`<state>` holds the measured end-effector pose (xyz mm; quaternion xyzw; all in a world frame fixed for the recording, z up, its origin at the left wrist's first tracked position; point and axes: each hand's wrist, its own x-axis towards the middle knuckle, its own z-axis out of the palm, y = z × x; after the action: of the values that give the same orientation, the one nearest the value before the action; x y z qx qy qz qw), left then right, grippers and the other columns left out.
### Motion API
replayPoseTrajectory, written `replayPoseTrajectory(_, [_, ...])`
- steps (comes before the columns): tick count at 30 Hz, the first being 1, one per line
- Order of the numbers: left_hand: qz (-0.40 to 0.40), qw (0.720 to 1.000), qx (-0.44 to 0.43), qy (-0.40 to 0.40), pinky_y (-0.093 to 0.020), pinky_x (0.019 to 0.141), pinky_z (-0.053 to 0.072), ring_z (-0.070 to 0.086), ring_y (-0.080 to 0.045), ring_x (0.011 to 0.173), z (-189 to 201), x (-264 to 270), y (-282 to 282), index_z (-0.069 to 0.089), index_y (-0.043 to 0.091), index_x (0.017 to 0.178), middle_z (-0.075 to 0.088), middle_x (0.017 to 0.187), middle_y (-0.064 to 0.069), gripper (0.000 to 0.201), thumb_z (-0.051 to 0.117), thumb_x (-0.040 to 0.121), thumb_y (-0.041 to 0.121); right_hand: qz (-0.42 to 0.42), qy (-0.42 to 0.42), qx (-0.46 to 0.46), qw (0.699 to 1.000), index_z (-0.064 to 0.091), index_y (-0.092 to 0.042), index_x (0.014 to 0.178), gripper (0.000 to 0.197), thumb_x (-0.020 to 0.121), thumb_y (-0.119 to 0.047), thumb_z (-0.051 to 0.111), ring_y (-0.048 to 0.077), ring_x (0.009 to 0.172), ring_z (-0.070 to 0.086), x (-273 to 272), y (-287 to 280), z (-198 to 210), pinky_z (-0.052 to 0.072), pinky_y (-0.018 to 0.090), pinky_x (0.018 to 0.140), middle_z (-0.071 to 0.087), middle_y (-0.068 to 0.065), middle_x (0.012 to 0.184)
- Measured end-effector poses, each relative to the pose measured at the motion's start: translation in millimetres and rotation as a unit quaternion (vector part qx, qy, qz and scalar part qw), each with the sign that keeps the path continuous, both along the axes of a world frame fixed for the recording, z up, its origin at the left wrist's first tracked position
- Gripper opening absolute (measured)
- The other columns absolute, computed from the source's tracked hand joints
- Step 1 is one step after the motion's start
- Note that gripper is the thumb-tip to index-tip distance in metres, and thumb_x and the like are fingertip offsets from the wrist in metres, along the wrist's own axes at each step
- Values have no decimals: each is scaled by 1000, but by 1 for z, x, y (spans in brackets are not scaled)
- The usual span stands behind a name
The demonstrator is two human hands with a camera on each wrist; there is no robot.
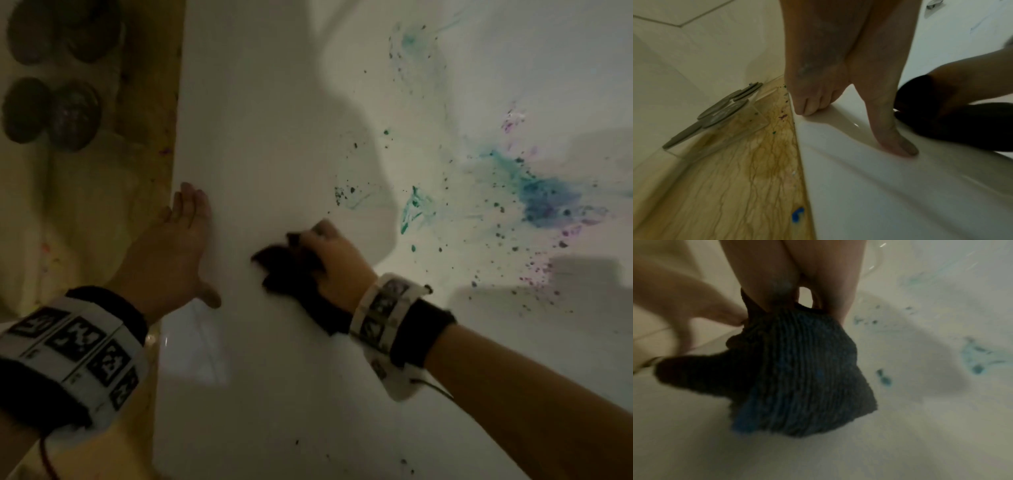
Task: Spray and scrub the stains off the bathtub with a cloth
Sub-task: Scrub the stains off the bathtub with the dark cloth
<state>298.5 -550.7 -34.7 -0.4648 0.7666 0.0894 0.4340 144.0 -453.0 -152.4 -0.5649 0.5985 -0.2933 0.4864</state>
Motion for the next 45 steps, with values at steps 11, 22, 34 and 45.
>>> replayPoseTrajectory(11, [16,999,-9,-38,-41,118,6,-11,-32,143,-7,-9,-1,-24,-3,140,-23,150,-23,150,86,50,43,-33,42,49,997,53,-7,109,26,83,-7,59,20,95,48,-49,-11,-5,40,25,86,47,10,110])
replayPoseTrajectory(22, [16,999,-10,-29,-38,118,-2,-16,-29,142,-5,-8,-1,-27,-2,139,-25,150,-21,150,85,52,47,-34,-13,29,999,49,-17,87,18,81,-3,59,13,81,44,-14,20,-20,31,3,70,40,-2,98])
replayPoseTrajectory(34, [154,951,49,264,-6,103,9,7,7,134,-5,-72,-4,9,25,148,8,151,17,107,48,64,80,-279,-208,134,928,52,-12,119,49,75,3,70,22,106,55,-93,-28,7,46,38,96,55,4,116])
replayPoseTrajectory(45, [174,876,-24,449,-9,60,45,57,-1,72,-47,-176,-60,54,21,101,58,85,13,23,67,82,22,-327,-305,112,888,48,-27,126,63,73,-7,75,19,114,55,-138,-59,-20,48,31,92,46,-2,136])
